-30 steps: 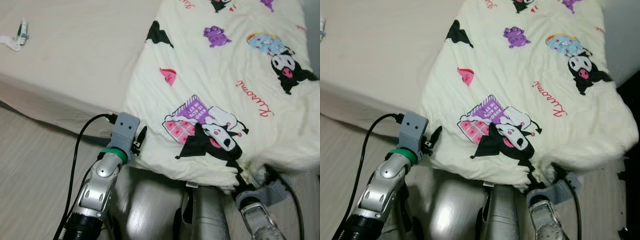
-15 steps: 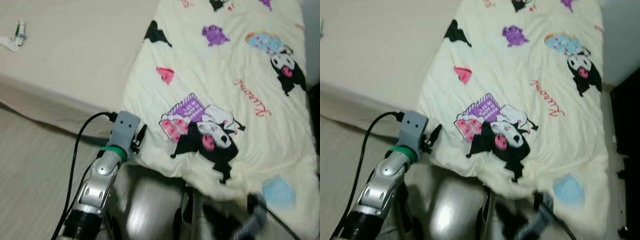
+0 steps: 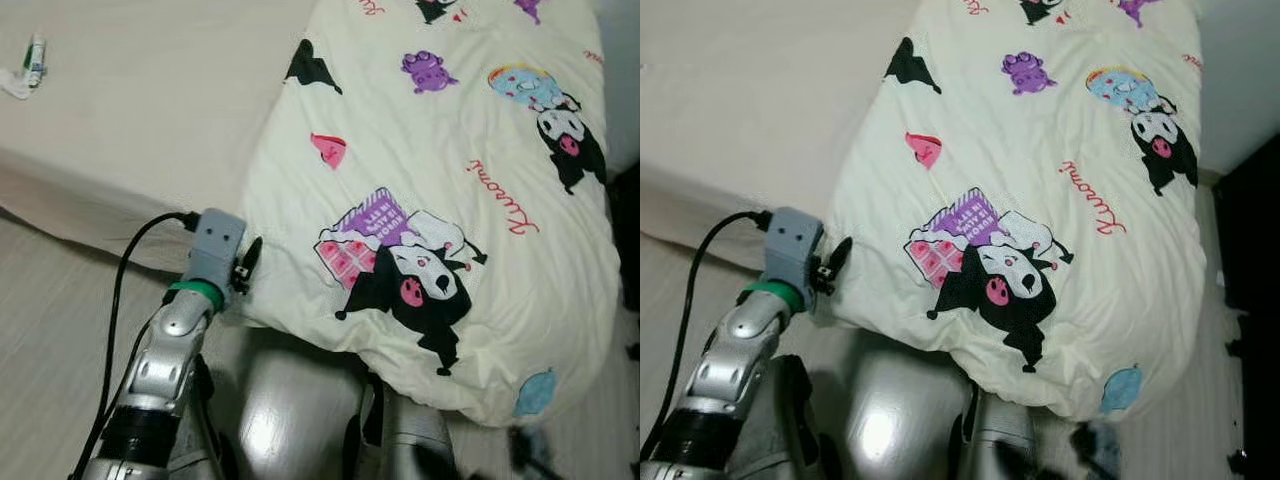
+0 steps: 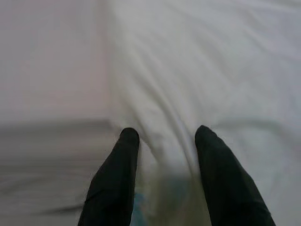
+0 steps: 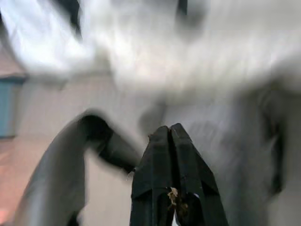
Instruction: Clean up the room
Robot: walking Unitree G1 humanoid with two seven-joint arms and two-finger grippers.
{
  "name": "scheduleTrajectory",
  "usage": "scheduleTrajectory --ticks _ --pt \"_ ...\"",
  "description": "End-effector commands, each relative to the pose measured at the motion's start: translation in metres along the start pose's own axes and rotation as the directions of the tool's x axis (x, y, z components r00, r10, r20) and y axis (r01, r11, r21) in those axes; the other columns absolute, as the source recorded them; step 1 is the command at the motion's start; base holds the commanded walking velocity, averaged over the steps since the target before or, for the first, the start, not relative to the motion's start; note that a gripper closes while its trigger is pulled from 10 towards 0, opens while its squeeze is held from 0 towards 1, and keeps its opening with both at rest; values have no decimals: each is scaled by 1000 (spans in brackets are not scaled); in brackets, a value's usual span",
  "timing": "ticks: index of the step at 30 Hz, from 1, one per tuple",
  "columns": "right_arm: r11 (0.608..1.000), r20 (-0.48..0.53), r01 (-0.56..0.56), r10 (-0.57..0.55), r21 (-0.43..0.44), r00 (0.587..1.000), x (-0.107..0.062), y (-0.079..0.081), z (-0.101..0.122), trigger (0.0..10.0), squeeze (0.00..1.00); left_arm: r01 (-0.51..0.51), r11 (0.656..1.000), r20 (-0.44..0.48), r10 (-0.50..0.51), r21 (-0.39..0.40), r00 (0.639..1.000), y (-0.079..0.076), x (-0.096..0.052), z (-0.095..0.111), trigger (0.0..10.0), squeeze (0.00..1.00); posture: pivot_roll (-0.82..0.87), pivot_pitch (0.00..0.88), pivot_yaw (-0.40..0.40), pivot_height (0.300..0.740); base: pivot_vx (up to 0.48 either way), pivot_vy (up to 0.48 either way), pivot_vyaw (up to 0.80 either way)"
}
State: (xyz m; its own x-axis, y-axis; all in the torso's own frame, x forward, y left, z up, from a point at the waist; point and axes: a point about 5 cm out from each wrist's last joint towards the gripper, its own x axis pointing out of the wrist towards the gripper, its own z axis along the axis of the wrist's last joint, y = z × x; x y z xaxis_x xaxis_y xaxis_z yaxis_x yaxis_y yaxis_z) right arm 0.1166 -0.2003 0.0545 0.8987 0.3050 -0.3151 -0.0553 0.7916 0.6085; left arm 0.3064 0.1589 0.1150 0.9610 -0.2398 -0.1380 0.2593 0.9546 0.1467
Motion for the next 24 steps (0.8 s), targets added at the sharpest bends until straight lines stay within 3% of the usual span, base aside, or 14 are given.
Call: scheduleTrajectory --ticks 1,2,3,5,6,8,9,10,11,14,19,20,23,24 --pt "996 41 -88 89 -25 995 3 12 16 10000 0 50 997 -19 -51 -59 999 5 -10 -5 10000 188 -12 173 6 466 0 0 0" --pt "981 69 -189 191 -35 979 9 28 32 10000 0 91 992 -24 -93 -85 995 15 -18 -4 10000 561 -2 172 12 466 0 0 0" --pt "981 69 -189 191 -35 979 9 28 32 10000 0 91 992 -24 -93 -85 995 15 -18 -4 10000 561 -2 172 12 466 0 0 0" --pt "938 59 -343 346 -57 936 14 54 46 10000 0 169 983 -43 -172 -71 984 35 -35 0 10000 541 -2 172 12 466 0 0 0" --pt "925 50 -376 379 -62 924 15 59 47 10000 0 190 980 -60 -194 -56 979 41 -40 0 10000 533 -2 172 12 466 0 0 0" --pt "925 50 -376 379 -62 924 15 59 47 10000 0 190 980 -60 -194 -56 979 41 -40 0 10000 533 -2 172 12 466 0 0 0" --pt "918 45 -391 394 -68 918 17 62 49 10000 0 205 977 -94 -209 -51 973 44 -45 -4 10000 231 37 175 9 466 0 0 0" --pt "918 45 -391 394 -68 918 17 62 49 10000 0 205 977 -94 -209 -51 973 44 -45 -4 10000 231 37 175 9 466 0 0 0" --pt "915 55 -395 399 -79 915 20 62 52 10000 0 217 974 -131 -224 -70 966 41 -47 -10 10000 0 40 177 7 466 0 0 0" --pt "917 119 -376 392 -131 912 31 59 65 10000 0 252 956 -185 -278 -150 943 14 -42 -29 10000 0 37 176 0 466 0 0 0" --pt "918 153 -363 386 -158 910 37 59 74 10000 0 283 939 -186 -319 -196 929 -5 -36 -33 10000 0 32 173 -5 466 0 0 0" --pt "916 174 -364 391 -169 904 40 61 81 10000 0 286 934 -178 -325 -215 929 -14 -29 -33 10000 0 25 169 -9 466 0 0 0" --pt "914 177 -369 397 -168 901 41 63 85 10000 0 282 938 -185 -319 -202 930 -17 -25 -34 10000 0 25 169 -9 466 0 0 0" --pt "915 180 -368 395 -166 901 43 64 86 10000 0 242 961 -184 -265 -136 947 -16 -19 -35 10000 0 23 166 -12 466 0 0 0"
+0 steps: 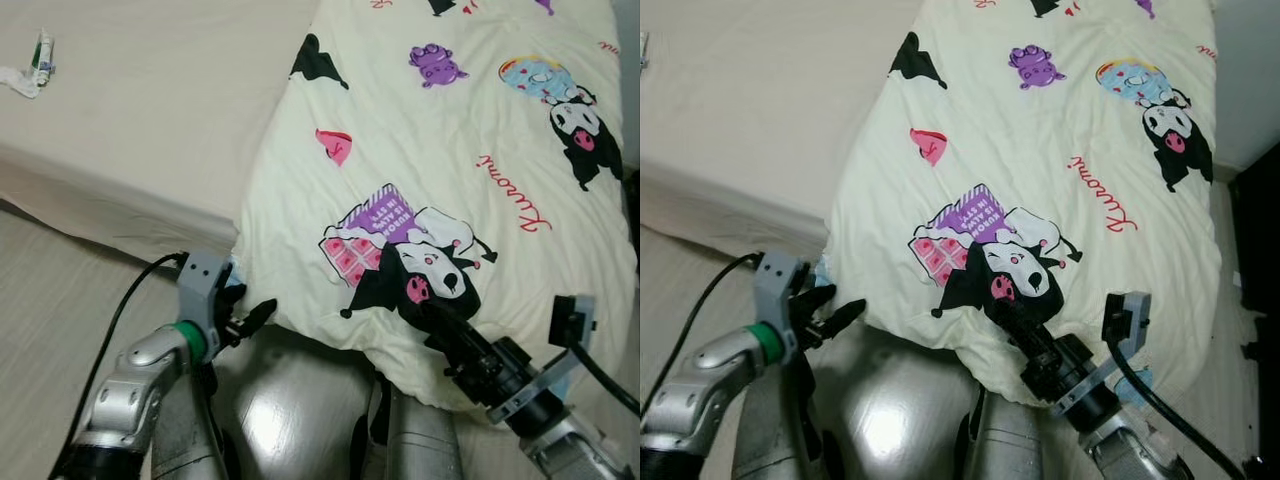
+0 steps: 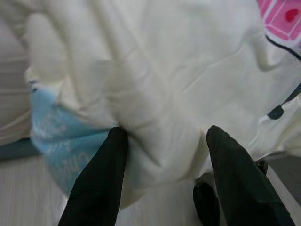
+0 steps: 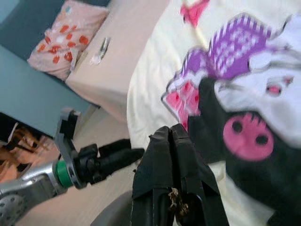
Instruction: Clean up the room
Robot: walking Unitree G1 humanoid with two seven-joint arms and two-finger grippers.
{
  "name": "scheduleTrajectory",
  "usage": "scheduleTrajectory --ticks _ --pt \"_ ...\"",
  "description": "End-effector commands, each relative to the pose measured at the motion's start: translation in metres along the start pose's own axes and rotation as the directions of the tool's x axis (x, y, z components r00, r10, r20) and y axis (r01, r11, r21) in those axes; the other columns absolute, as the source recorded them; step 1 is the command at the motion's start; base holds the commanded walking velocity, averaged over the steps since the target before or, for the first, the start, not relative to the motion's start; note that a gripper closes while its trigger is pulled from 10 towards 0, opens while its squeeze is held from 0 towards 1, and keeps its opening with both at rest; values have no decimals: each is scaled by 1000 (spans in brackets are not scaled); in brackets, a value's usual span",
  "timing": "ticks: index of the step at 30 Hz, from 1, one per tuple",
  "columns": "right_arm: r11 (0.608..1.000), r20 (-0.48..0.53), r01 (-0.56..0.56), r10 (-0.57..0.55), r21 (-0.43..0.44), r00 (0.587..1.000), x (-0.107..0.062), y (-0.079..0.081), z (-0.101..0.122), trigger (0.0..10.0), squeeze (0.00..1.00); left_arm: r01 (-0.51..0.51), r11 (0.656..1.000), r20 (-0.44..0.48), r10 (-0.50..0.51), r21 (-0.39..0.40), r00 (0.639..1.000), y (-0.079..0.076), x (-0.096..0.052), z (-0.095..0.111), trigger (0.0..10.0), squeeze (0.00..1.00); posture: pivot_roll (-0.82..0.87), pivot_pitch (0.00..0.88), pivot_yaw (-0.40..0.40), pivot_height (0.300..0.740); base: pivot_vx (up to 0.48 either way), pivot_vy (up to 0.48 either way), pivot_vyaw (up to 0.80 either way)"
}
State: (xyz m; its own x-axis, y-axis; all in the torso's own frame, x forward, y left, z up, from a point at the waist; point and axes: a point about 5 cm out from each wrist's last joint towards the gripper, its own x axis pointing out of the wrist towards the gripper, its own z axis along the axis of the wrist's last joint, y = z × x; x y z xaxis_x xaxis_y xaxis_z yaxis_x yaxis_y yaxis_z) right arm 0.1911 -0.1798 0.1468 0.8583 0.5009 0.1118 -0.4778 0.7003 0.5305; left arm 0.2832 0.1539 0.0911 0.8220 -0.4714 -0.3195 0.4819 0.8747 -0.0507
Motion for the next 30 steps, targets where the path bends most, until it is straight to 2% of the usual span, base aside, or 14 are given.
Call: scheduleTrajectory --ticks 1,2,3,4,5,14,18,22,24,25,27,28,30 --pt "999 -16 20 -20 26 1000 -2 -2 -4 10000 0 -84 994 -4 85 68 996 2 6 -7 10000 0 23 166 -12 466 0 0 0" --pt "999 -17 19 -18 29 1000 -1 -1 -5 10000 0 -146 983 17 145 113 989 5 9 -5 10000 0 23 166 -12 466 0 0 0" --pt "999 -17 19 -18 29 1000 -1 -1 -5 10000 0 -146 983 17 145 113 989 5 9 -5 10000 0 23 166 -12 466 0 0 0" --pt "999 -17 17 -16 34 1000 -1 0 -6 10000 0 -181 974 36 177 138 983 6 11 -3 4549 0 18 161 -9 466 0 0 0" --pt "999 -14 20 -19 39 1000 0 0 -8 10000 0 -198 969 39 195 150 980 6 11 -3 0 0 13 160 -5 466 0 0 0" --pt "998 -4 37 -37 48 999 0 -1 -9 10000 0 -208 961 14 209 185 978 11 5 -8 0 0 14 161 2 466 0 0 0" --pt "997 -4 51 -51 54 999 1 -4 -10 10000 0 -213 957 -56 228 199 972 21 -4 -20 0 0 25 161 6 466 0 0 0" --pt "997 -4 54 -53 55 999 1 -4 -10 10000 0 -228 952 -72 247 204 966 25 -7 -23 0 0 25 161 6 466 0 0 0" --pt "997 -2 59 -59 55 998 3 -5 -11 10000 0 -401 888 -65 424 227 903 48 -13 -22 0 0 25 161 6 466 0 0 0" --pt "997 -2 59 -59 55 998 3 -5 -11 10000 0 -401 888 -65 424 227 903 48 -13 -22 0 0 25 161 6 466 0 0 0" --pt "996 -1 62 -63 56 998 4 -6 -11 10000 0 -551 785 -19 579 282 815 69 -20 -16 0 0 32 160 6 466 0 0 0" --pt "996 -1 62 -63 56 998 4 -6 -11 10000 0 -551 785 -19 579 282 815 69 -20 -16 0 0 32 160 6 466 0 0 0" --pt "996 0 66 -66 55 998 5 -7 -11 10000 0 -634 704 38 659 319 751 79 -25 -10 0 0 32 160 6 466 0 0 0"
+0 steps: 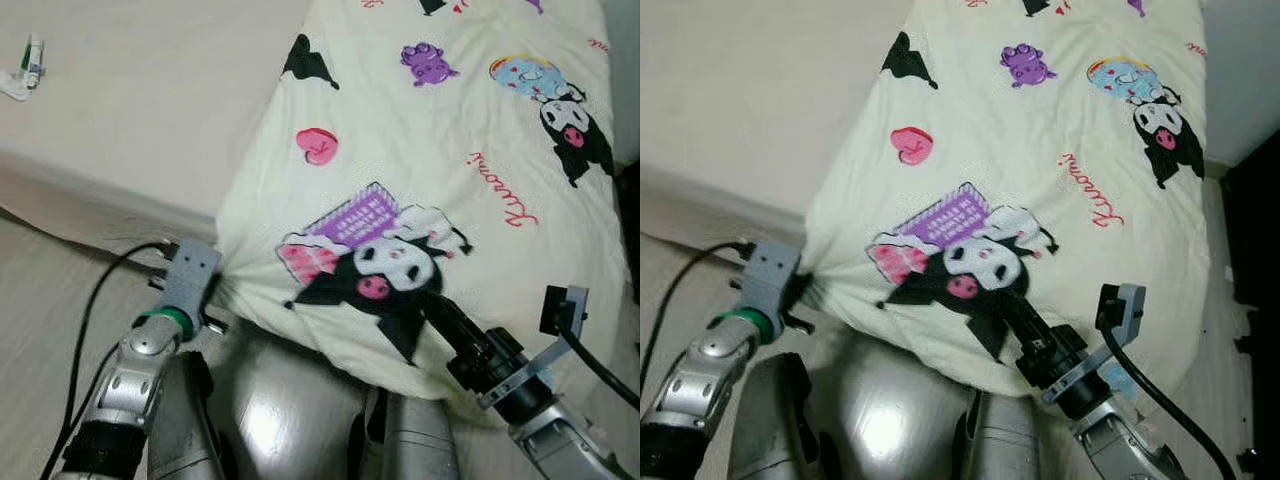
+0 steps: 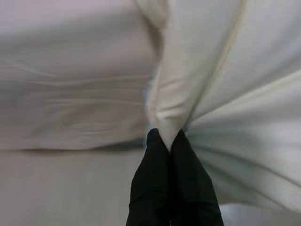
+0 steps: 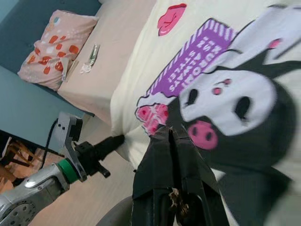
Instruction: Clean up the room
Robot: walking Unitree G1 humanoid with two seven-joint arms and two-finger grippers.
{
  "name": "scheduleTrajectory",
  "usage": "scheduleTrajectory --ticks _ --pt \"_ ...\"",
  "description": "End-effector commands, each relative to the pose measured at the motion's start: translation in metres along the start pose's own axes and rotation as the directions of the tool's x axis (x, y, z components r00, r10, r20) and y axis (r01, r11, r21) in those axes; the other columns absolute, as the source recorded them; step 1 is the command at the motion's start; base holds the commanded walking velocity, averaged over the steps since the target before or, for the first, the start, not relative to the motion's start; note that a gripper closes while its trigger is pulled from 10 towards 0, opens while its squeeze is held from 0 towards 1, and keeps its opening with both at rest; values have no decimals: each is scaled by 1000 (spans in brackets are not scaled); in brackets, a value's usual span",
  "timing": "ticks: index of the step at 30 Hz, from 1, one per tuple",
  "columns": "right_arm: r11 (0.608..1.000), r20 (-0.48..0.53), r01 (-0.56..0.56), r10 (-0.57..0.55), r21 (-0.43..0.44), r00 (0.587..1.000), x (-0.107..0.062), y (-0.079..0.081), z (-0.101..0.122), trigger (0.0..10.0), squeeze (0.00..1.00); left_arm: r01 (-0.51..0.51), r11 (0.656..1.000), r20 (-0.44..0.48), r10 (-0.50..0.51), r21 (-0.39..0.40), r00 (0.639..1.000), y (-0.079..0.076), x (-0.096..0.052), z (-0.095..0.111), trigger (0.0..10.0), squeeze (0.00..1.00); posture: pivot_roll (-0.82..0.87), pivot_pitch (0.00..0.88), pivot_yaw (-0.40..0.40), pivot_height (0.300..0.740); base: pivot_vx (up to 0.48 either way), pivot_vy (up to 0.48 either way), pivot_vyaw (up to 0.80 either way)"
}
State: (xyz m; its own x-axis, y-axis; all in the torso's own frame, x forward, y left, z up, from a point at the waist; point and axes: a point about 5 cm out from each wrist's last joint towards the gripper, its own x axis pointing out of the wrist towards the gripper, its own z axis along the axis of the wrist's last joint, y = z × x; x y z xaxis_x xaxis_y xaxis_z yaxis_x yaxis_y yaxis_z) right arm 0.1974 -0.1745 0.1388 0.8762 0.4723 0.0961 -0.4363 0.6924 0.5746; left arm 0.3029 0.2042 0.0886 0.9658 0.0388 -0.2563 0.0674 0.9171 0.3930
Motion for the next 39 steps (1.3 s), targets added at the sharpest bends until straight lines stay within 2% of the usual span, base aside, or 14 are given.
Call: scheduleTrajectory --ticks 1,5,6,8,9,12,18,22,31,32,36,37,38,39 --pt "1000 -3 29 -29 6 1000 -2 -4 -3 10000 0 -168 985 -59 170 44 984 28 -3 -16 0 0 32 160 6 466 0 0 0" --pt "1000 -3 30 -30 6 1000 -2 -3 -3 10000 0 -191 979 -55 195 69 979 30 -3 -16 0 0 32 160 6 466 0 0 0" --pt "1000 -3 30 -30 8 1000 -2 -3 -3 10000 0 -139 985 -88 148 97 985 24 -3 -21 0 0 32 160 6 466 0 0 0" --pt "999 -3 36 -36 7 999 -2 -3 -4 10000 0 79 984 -213 -43 161 976 0 -9 -42 0 0 32 160 6 466 0 0 0" --pt "999 -3 36 -36 7 999 -2 -3 -4 10000 0 79 984 -213 -43 161 976 0 -9 -42 0 0 32 160 6 466 0 0 0" --pt "999 -4 40 -40 5 999 -2 -4 -4 10000 0 219 959 -295 -160 181 942 -19 -19 -60 0 0 22 158 9 466 0 0 0" --pt "999 -2 41 -41 4 999 -2 -5 -2 10000 0 156 961 -304 -81 228 949 -20 -20 -66 0 0 22 158 9 466 0 0 0" --pt "999 -2 36 -36 2 999 -2 -5 -1 10000 0 -11 959 -227 79 284 971 -4 -10 -56 0 0 22 154 3 466 0 0 0" --pt "999 -4 32 -32 1 999 -1 -5 -1 10000 0 -86 942 -209 159 324 965 12 -8 -55 0 0 26 148 1 466 0 0 0" --pt "999 -5 32 -32 1 999 -1 -5 -1 10000 0 -72 947 -220 146 314 965 12 -8 -56 10000 0 26 148 1 466 0 0 0" --pt "999 -6 34 -34 1 999 -1 -6 -2 10000 0 -31 953 -234 105 302 967 9 -10 -57 10000 0 26 148 1 466 0 0 0" --pt "999 -7 35 -35 1 999 -1 -6 -2 10000 0 -28 955 -229 99 295 968 8 -12 -57 10000 443 28 151 2 466 0 0 0" --pt "999 -7 35 -35 1 999 -1 -6 -2 10000 0 -28 955 -229 99 295 968 8 -12 -57 10000 443 28 151 2 466 0 0 0" --pt "999 -7 35 -35 1 999 -1 -6 -2 10000 0 -35 959 -221 100 282 970 10 -14 -57 10000 1000 28 151 2 466 0 0 0"
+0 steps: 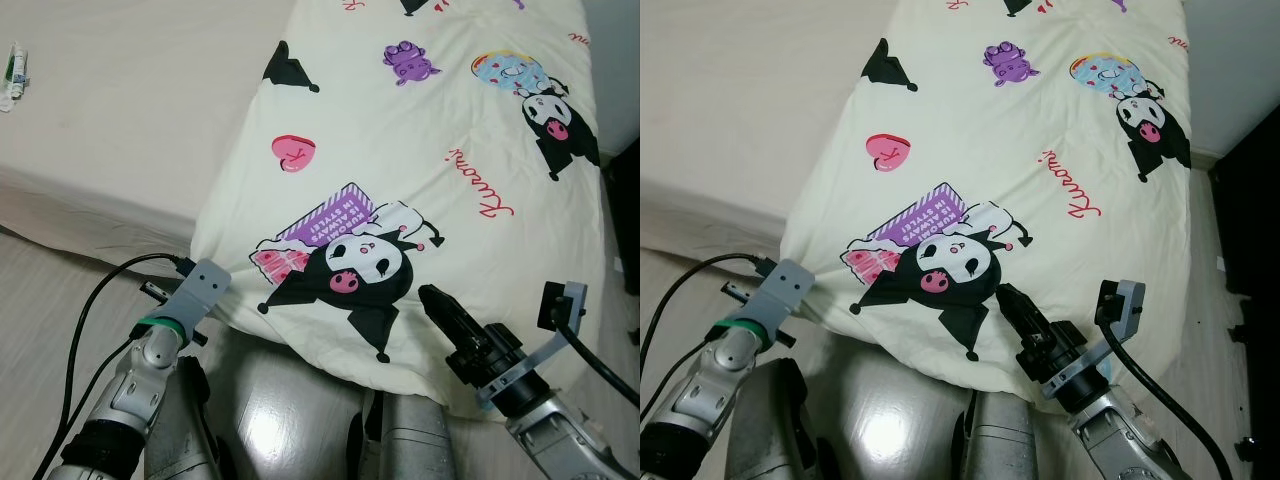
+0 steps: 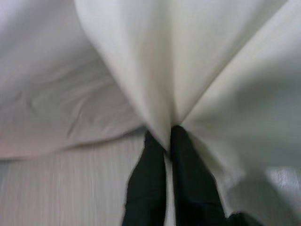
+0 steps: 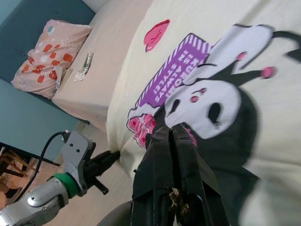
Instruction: Clean up the room
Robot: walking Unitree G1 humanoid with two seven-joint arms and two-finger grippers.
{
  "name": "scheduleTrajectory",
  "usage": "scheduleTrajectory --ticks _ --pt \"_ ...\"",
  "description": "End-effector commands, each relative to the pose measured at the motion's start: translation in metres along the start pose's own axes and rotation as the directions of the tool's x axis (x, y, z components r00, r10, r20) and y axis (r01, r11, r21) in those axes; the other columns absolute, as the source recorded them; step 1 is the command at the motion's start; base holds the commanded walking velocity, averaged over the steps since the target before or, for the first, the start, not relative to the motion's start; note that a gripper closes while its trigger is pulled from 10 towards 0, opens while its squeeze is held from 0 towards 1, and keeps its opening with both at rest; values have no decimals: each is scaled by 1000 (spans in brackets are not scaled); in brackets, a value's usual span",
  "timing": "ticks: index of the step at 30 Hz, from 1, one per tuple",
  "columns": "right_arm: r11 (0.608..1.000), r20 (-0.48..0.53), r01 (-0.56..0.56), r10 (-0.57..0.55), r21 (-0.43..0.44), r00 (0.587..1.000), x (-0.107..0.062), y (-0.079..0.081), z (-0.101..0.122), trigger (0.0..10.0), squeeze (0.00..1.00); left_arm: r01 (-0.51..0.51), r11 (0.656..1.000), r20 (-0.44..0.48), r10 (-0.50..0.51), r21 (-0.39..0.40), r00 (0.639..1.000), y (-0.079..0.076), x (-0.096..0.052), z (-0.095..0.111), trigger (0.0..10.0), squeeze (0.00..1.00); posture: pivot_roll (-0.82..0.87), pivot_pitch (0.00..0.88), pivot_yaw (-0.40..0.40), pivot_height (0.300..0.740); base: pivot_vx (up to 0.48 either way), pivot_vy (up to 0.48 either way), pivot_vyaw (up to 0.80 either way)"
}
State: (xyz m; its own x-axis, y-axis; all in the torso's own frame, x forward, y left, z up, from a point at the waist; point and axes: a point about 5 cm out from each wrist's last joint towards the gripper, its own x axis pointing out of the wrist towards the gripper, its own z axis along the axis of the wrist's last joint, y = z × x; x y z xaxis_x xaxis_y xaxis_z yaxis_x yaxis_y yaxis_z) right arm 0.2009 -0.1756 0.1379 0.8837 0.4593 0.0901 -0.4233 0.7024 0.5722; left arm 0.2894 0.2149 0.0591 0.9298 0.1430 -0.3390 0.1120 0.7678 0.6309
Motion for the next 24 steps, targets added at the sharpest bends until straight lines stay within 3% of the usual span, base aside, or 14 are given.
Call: scheduleTrajectory --ticks 1,5,8,10,11,12,14,15,16,17,18,19,21,24 --pt "1000 -12 19 -19 7 1000 -4 -3 -3 10000 0 -27 1000 -97 26 -11 995 9 -7 -27 10000 1000 28 151 2 466 0 0 0" --pt "1000 -13 19 -19 8 1000 -4 -3 -3 10000 0 -42 998 -68 39 -41 997 17 -13 -22 10000 1000 32 160 6 466 0 0 0" --pt "999 -15 35 -35 4 999 -5 -5 -3 10000 0 -38 997 -1 38 -69 999 32 -27 -8 10000 1000 32 166 8 466 0 0 0" --pt "999 -16 52 -52 3 998 -7 -8 -3 10000 0 -68 996 78 73 -59 994 57 -41 13 10000 1000 45 171 11 466 0 0 0" --pt "999 -16 52 -52 3 998 -7 -8 -3 10000 0 -68 996 78 73 -59 994 57 -41 13 10000 1000 45 171 11 466 0 0 0" --pt "998 -18 56 -56 3 998 -8 -9 -4 10000 0 -102 993 133 110 -65 985 71 -47 26 10000 1000 52 175 12 466 0 0 0" --pt "999 -13 49 -49 -3 999 -6 -8 -3 10000 0 -142 977 353 190 -158 916 95 -58 70 10000 1000 63 176 5 466 0 0 0" --pt "999 -2 47 -47 -11 999 -4 -8 -1 10000 0 -135 967 434 219 -216 874 100 -62 88 10000 369 67 175 1 466 0 0 0" --pt "999 -2 47 -47 -11 999 -4 -8 -1 10000 0 -135 967 434 219 -216 874 100 -62 88 10000 369 67 175 1 466 0 0 0" --pt "996 17 75 -74 -50 997 1 -9 2 10000 0 -59 945 495 222 -322 840 97 -62 107 10000 0 69 173 -2 466 0 0 0" --pt "990 29 108 -106 -94 994 5 -11 4 10000 0 5 920 516 215 -392 830 92 -60 118 10000 0 68 168 -6 466 0 0 0" --pt "990 29 108 -106 -94 994 5 -11 4 10000 0 5 920 516 215 -392 830 92 -60 118 10000 0 68 168 -6 466 0 0 0" --pt "944 96 213 -195 -252 976 15 -16 13 10000 0 140 868 530 156 -476 833 70 -54 129 10000 0 58 154 -12 466 0 0 0" --pt "902 148 257 -218 -347 965 19 -18 18 10000 0 178 862 550 132 -474 825 58 -53 133 10000 0 50 146 -15 466 0 0 0"
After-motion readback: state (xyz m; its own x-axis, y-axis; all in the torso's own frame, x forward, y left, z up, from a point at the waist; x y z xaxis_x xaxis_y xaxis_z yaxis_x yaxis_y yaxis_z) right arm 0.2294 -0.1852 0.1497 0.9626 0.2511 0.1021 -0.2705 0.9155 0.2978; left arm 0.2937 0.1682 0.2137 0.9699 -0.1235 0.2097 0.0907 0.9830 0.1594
